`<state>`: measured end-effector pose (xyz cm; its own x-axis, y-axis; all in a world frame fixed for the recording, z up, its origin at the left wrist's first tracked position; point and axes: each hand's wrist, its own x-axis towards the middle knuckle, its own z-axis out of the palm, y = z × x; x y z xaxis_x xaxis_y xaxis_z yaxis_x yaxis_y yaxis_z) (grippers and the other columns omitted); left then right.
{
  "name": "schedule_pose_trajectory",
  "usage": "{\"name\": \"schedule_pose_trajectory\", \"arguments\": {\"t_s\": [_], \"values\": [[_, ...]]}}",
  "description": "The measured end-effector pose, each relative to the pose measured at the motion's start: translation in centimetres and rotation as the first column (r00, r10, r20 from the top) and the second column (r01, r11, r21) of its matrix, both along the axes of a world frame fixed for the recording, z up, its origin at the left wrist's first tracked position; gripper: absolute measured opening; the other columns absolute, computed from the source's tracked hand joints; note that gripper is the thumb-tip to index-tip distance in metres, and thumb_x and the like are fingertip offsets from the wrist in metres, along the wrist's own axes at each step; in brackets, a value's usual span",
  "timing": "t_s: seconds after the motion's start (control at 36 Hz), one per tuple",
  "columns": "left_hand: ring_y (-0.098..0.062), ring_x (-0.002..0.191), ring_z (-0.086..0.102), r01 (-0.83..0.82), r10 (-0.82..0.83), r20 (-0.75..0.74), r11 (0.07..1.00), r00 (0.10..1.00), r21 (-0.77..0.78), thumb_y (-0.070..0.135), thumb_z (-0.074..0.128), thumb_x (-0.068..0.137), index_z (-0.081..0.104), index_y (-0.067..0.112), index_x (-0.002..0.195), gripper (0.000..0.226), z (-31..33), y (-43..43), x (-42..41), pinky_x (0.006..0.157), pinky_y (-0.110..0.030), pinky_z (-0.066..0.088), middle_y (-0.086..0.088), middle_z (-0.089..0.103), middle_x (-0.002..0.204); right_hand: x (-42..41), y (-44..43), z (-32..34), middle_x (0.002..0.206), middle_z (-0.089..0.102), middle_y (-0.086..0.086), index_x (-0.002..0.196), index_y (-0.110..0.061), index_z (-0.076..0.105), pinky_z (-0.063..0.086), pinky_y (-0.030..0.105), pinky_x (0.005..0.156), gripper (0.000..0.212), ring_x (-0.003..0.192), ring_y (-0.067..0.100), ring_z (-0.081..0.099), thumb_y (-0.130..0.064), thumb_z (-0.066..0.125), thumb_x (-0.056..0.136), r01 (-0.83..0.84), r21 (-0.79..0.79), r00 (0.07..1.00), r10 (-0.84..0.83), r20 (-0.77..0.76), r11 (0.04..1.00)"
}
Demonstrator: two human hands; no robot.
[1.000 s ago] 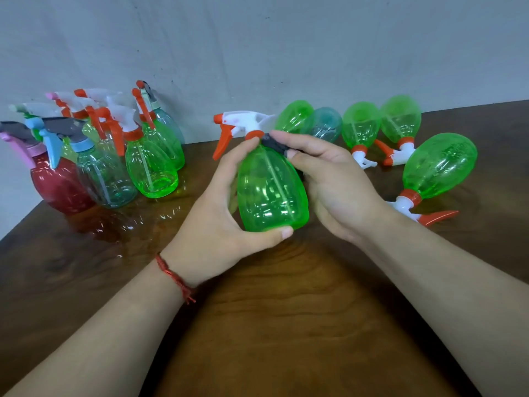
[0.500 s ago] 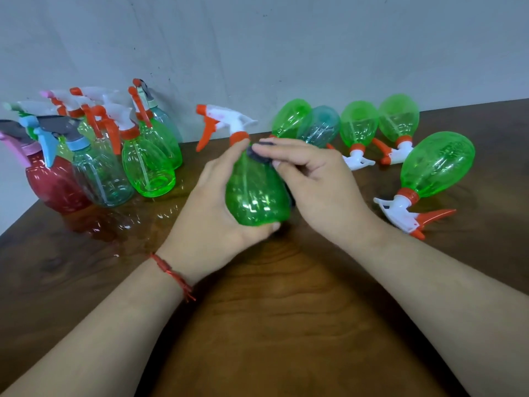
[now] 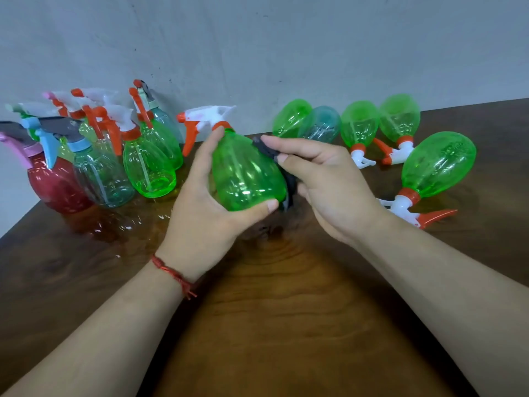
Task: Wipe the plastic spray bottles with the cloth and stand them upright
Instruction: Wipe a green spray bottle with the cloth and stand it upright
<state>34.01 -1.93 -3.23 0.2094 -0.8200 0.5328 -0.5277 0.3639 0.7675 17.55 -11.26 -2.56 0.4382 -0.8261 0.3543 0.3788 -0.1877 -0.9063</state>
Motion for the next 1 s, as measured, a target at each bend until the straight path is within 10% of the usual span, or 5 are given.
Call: {"name": "schedule_pose_trajectory", "arguments": {"t_s": [0.14, 0.25, 0.42, 0.56, 1.0], "values": [[0.043, 0.115, 0.034, -0.16, 0.16, 0.043, 0.987, 0.986, 0.007, 0.018, 0.097, 0.076, 0.029, 0.018, 0.167, 0.114, 0.2, -0.4, 1.1, 0.097, 0.009, 0.026, 0.037, 0.041, 0.139, 0.4, 1.2, -0.5, 0.128, 0.076, -0.006, 0.125, -0.013, 0.077, 0.051, 0.024, 0.11, 0.036, 0.123, 0.001, 0.066, 0.008, 0.059, 0.102, 0.078, -0.265, 0.976, -0.128, -0.177, 0.961], [0.018, 0.14, 0.039, -0.127, 0.109, 0.205, 0.989, 0.973, 0.08, 0.033, 0.099, 0.071, 0.028, 0.03, 0.168, 0.12, 0.2, -0.6, 1.9, 0.113, -0.003, 0.03, 0.016, 0.044, 0.158, 0.6, 1.4, -1.3, 0.136, 0.071, -0.01, 0.125, -0.02, 0.079, 0.042, 0.028, 0.12, 0.038, 0.133, -0.002, 0.058, 0.003, 0.059, 0.103, 0.15, -0.452, 0.93, -0.281, -0.238, 0.879], [-0.015, 0.15, 0.047, 0.161, -0.178, 0.184, 0.982, 0.967, 0.103, 0.027, 0.104, 0.067, 0.035, 0.028, 0.166, 0.121, -0.1, -0.2, 0.7, 0.125, -0.046, 0.04, 0.01, 0.046, 0.163, 0.2, 0.4, -0.1, 0.124, 0.078, 0.003, 0.124, -0.01, 0.076, 0.052, 0.034, 0.112, 0.032, 0.123, 0.015, 0.07, 0.005, 0.055, 0.105, 0.137, -0.061, 0.99, -0.139, -0.027, 0.989], [-0.01, 0.148, 0.05, 0.323, -0.322, -0.027, 0.944, 0.946, 0.069, 0.014, 0.095, 0.071, 0.028, 0.018, 0.167, 0.117, 0.8, 0.4, 0.3, 0.116, -0.03, 0.047, 0.021, 0.049, 0.16, -0.3, 0.4, 0.8, 0.129, 0.076, 0.006, 0.123, -0.015, 0.073, 0.049, 0.047, 0.116, 0.032, 0.121, 0.02, 0.07, 0.0, 0.05, 0.107, -0.121, 0.214, 0.978, 0.08, 0.191, 0.969], [-0.008, 0.144, 0.051, -0.014, 0.007, 0.167, 0.999, 0.986, 0.045, 0.035, 0.103, 0.068, 0.035, 0.029, 0.164, 0.118, -0.8, -0.7, 1.5, 0.122, -0.038, 0.043, 0.009, 0.049, 0.158, 0.4, 0.6, -0.6, 0.13, 0.075, 0.002, 0.117, -0.015, 0.078, 0.045, 0.035, 0.12, 0.039, 0.132, 0.01, 0.064, 0.013, 0.056, 0.1, 0.076, -0.222, 0.992, -0.095, -0.077, 0.972]]}}
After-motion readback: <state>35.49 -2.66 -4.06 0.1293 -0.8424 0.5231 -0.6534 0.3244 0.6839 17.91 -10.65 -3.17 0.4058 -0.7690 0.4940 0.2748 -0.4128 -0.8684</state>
